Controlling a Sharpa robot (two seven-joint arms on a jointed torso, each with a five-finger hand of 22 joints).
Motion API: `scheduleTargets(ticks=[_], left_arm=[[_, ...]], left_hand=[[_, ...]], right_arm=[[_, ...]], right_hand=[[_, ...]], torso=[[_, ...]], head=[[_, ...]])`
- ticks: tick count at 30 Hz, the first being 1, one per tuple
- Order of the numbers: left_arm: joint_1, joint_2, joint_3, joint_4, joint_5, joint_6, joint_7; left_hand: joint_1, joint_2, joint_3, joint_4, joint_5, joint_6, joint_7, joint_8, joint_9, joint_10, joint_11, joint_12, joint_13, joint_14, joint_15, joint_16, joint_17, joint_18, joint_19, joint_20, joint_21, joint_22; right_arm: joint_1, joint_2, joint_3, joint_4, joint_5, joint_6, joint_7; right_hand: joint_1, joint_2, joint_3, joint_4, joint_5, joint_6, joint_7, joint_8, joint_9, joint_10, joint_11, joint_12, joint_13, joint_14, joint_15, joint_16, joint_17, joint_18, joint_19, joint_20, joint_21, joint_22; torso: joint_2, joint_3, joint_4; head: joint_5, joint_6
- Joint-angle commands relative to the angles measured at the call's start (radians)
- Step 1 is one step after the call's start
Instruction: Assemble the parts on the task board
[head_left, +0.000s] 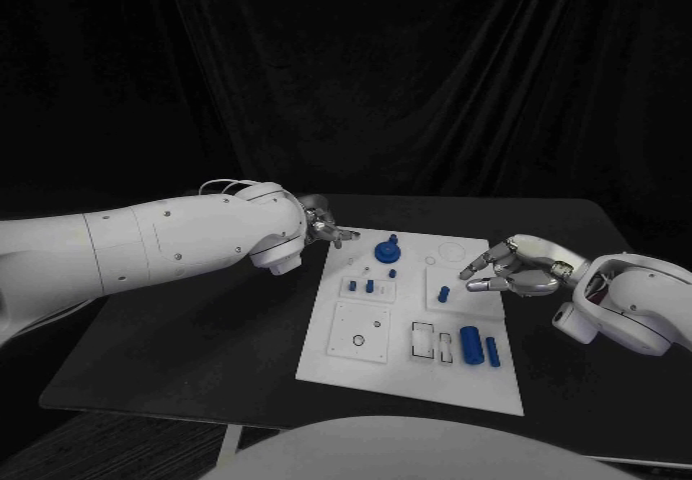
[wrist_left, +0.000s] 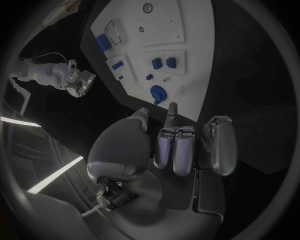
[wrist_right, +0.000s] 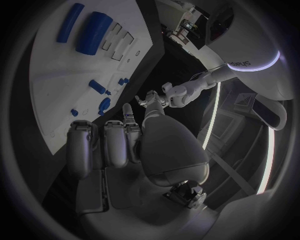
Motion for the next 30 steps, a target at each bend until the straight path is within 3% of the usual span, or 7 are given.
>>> scheduleTargets(ticks=[1,4,9,14,23,26,30], left_arm=[[0.005,-0.005,0.001,0.006,0.067,-0.047,0.098],[0.005,-0.009,0.001,0.006,0.076,-0.032,0.108],[0.006,-0.01,0.001,0.002,0.086,-0.007,0.118],[0.005,-0.009,0.001,-0.004,0.091,0.0,0.147],[-0.001,0.004,0.0,-0.021,0.052,-0.039,0.298],[-0.003,0.005,0.0,-0.023,0.033,-0.032,0.296],[-0.006,0.004,0.0,-0.018,-0.018,0.0,0.233]], left_hand=[[-0.005,0.006,-0.01,-0.001,-0.004,0.008,0.001,0.006,0.001,0.103,-0.001,0.004,0.263,0.108,0.002,0.003,0.263,0.012,0.053,0.005,0.002,0.199],[0.012,0.006,-0.015,-0.003,0.002,0.01,-0.001,0.01,0.002,0.103,-0.002,0.004,0.263,0.108,0.002,0.003,0.263,0.012,0.052,0.005,0.001,0.2],[0.102,0.005,-0.02,-0.013,0.038,0.011,-0.002,0.022,0.003,0.103,-0.004,0.004,0.263,0.108,0.0,0.003,0.263,0.013,0.049,0.003,-0.005,0.201],[0.135,0.006,-0.025,-0.01,0.044,0.004,0.001,0.024,0.001,0.103,-0.002,0.004,0.263,0.108,0.002,0.003,0.263,0.014,0.047,0.005,-0.01,0.202],[0.276,0.0,-0.029,-0.029,0.072,-0.009,0.01,0.035,-0.004,0.08,0.009,-0.031,0.241,0.108,0.016,0.003,0.263,0.019,0.026,0.018,-0.043,0.199],[0.304,-0.001,-0.028,-0.034,0.078,-0.008,0.01,0.04,-0.004,0.073,0.01,-0.041,0.234,0.108,0.018,0.003,0.263,0.02,0.022,0.02,-0.047,0.198],[0.313,-0.002,-0.033,-0.028,0.109,-0.004,0.01,0.046,-0.003,0.077,0.009,-0.034,0.239,0.108,0.017,0.003,0.263,0.019,0.025,0.02,-0.035,0.2]], right_arm=[[-0.002,-0.001,0.0,0.001,0.001,-0.012,0.008],[-0.002,0.001,0.0,0.0,0.001,-0.008,0.007],[-0.002,0.002,0.0,0.001,0.001,-0.007,0.006],[-0.002,-0.001,0.0,0.002,0.001,-0.006,0.005],[-0.002,0.001,0.0,0.0,0.001,-0.003,0.005],[-0.002,0.001,0.0,0.001,0.001,-0.004,0.004],[-0.002,0.0,0.0,0.001,0.001,-0.002,0.004]], right_hand=[[0.026,0.028,-0.002,-0.004,-0.003,0.001,0.004,-0.003,-0.001,0.043,-0.004,-0.003,-0.174,0.049,-0.007,-0.003,0.001,0.014,0.052,0.008,-0.003,0.224],[0.025,0.028,-0.002,-0.004,-0.003,0.001,0.004,-0.003,-0.001,0.043,-0.004,-0.003,-0.174,0.049,-0.007,-0.003,0.0,0.014,0.052,0.009,-0.004,0.224],[0.025,0.028,-0.002,-0.004,-0.003,0.001,0.004,-0.003,-0.001,0.043,-0.004,-0.003,-0.174,0.049,-0.007,-0.003,0.001,0.014,0.052,0.009,-0.004,0.224],[0.025,0.028,-0.002,-0.004,-0.003,0.001,0.004,-0.003,-0.001,0.043,-0.004,-0.003,-0.174,0.049,-0.007,-0.003,0.001,0.014,0.052,0.009,-0.004,0.224],[0.026,0.029,-0.003,-0.004,-0.002,0.002,0.004,-0.003,-0.001,0.043,-0.004,-0.004,-0.175,0.049,-0.007,-0.003,0.0,0.014,0.052,0.009,-0.005,0.224],[0.026,0.029,-0.003,-0.005,-0.002,0.002,0.004,-0.003,-0.001,0.043,-0.004,-0.003,-0.174,0.049,-0.007,-0.003,0.0,0.014,0.052,0.009,-0.004,0.224],[0.026,0.029,-0.002,-0.005,-0.002,0.002,0.004,-0.003,-0.001,0.043,-0.004,-0.003,-0.174,0.049,-0.007,-0.003,0.0,0.014,0.052,0.009,-0.004,0.224]], torso=[[0.0,0.0006,-0.0004],[0.0,0.0005,0.0005],[0.001,0.0005,0.0018],[0.001,-0.0003,0.0026],[0.001,0.0003,0.0003],[0.001,0.0003,0.0012],[0.001,0.0002,0.0017]], head=[[-0.001,0.0],[-0.002,0.0],[-0.006,0.0],[-0.01,0.0],[-0.011,0.0],[-0.012,0.0],[-0.011,0.0]])
